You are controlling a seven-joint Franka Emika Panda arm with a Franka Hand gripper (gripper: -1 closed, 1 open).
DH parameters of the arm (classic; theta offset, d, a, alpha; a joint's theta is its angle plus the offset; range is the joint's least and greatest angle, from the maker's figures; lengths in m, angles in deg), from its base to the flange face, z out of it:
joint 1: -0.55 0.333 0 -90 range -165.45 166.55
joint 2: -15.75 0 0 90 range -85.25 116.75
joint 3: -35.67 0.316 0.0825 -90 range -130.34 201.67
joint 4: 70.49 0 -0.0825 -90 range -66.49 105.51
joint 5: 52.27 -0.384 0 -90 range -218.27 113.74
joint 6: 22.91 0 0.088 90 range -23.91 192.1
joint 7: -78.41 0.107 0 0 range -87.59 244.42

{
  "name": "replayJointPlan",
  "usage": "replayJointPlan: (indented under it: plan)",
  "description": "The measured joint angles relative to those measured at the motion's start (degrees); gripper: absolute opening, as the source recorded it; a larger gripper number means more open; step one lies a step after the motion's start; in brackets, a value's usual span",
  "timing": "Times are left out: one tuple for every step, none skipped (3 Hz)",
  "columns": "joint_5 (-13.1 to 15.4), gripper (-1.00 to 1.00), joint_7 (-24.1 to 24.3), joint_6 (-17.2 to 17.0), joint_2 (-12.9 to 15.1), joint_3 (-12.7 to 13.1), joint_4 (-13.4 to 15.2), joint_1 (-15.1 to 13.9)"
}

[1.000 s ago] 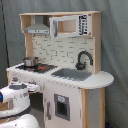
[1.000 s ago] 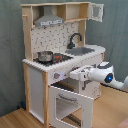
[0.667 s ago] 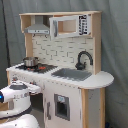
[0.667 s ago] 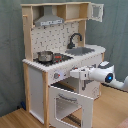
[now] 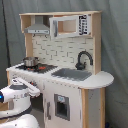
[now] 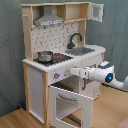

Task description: Play with the kitchen

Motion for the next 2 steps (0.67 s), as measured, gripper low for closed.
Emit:
replayJointPlan:
  plan:
    - [0.00, -1.00, 6.32, 0.05, 0.01, 0.00, 0.00, -0.01]
    - [-0.02, -1.00, 12.54, 0.15, 0.01, 0.00, 0.01, -0.01]
